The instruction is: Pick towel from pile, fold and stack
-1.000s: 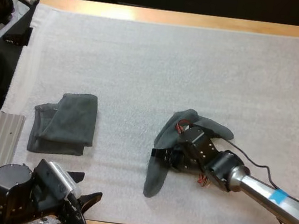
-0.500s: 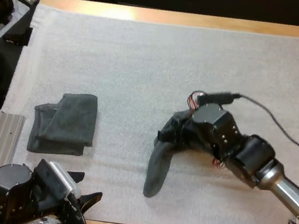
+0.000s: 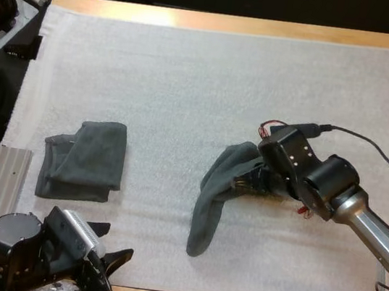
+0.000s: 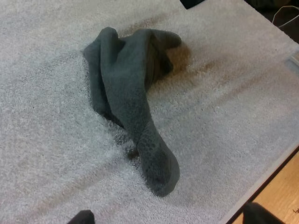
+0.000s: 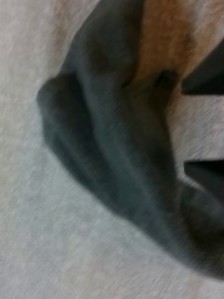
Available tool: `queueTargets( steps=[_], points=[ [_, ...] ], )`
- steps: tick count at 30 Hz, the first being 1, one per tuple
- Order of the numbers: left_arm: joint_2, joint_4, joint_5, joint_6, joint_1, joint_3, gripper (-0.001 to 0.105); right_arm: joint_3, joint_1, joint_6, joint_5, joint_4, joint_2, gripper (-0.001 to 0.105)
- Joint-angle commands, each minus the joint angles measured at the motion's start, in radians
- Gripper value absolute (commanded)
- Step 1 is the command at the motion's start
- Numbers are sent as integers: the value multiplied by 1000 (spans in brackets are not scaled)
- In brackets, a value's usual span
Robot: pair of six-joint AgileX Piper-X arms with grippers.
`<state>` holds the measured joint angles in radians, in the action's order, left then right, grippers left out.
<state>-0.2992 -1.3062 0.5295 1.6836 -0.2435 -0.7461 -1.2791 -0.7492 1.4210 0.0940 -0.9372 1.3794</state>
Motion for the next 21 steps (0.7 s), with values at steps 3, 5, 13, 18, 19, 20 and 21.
queueTargets(
  steps=[3, 5, 13, 18, 19, 20, 21],
  points=[
    [2, 14, 6, 1, -6, -4, 61, 14, 11, 45, 23, -115, 6, 67],
    [1, 16, 5, 0, -6, -4, 61, 38, 8, 33, 20, -114, 10, 62],
    [-5, 11, 5, 4, -5, -7, 61, 149, 7, -43, -33, 6, 54, 56],
    [-2, 7, 6, 6, -5, -6, 61, 227, 63, -72, -48, 99, 27, 55],
    [-2, 7, 5, 6, -5, -7, 61, 240, 78, -76, -56, 118, 27, 55],
    [-3, 8, 5, 5, -6, -7, 61, 252, 96, -78, -65, 138, 26, 55],
    [-3, 8, 6, 6, -5, -7, 61, 262, 113, -81, -79, 159, 26, 55]
  ],
)
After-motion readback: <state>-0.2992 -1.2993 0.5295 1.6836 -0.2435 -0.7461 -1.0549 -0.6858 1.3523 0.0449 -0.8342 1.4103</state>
